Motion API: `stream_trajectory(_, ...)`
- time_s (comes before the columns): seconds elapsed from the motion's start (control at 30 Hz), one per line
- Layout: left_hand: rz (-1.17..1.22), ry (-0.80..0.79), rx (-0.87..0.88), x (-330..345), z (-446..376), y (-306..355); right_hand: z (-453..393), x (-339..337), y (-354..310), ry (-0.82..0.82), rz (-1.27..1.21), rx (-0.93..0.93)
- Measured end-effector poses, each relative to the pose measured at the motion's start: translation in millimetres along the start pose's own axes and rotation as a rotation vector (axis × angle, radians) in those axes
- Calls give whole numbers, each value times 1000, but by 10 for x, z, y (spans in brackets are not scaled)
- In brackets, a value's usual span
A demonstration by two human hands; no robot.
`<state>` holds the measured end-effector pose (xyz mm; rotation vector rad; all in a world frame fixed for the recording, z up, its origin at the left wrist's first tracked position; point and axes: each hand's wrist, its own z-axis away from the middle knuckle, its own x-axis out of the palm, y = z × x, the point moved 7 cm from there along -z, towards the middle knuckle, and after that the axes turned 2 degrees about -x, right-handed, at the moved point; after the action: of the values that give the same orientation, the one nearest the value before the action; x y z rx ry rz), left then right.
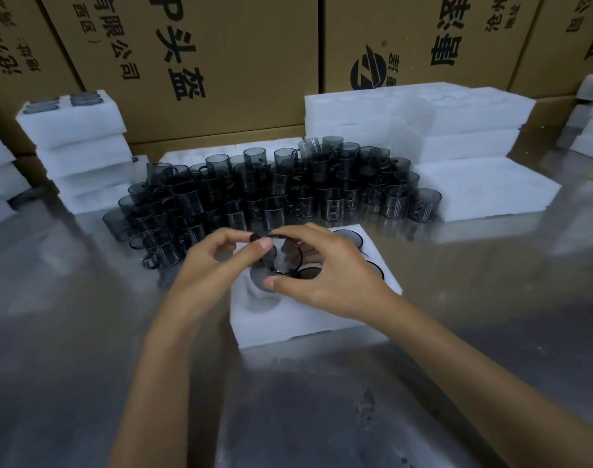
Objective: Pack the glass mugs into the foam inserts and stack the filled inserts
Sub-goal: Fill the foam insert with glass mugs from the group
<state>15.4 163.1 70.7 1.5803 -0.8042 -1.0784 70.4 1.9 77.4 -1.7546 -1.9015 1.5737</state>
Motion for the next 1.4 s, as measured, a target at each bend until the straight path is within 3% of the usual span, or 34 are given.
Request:
stream_trajectory(0.3,-175,-187,-108,-197,26,-128,22,179,-114,-107,147,-70)
stream_trajectory(0.53,-78,-297,-169,-197,63,-244,-1,216,-78,-179,238,-71)
stream_trajectory(0.67,51,-287,-211,-164,36,-300,-87,108,3,-174,5,11)
stream_trajectory(0.93,154,-356,-323,-82,47,-483,-251,124,157,-383,-85,172)
stream_trajectory(1.2,83,-400,-357,-111,23,-600,-232,181,154,-457,103,194)
stream_trajectory(1.4,38,-400,-359,-109,0,-632,-210,176,143,-411,138,176)
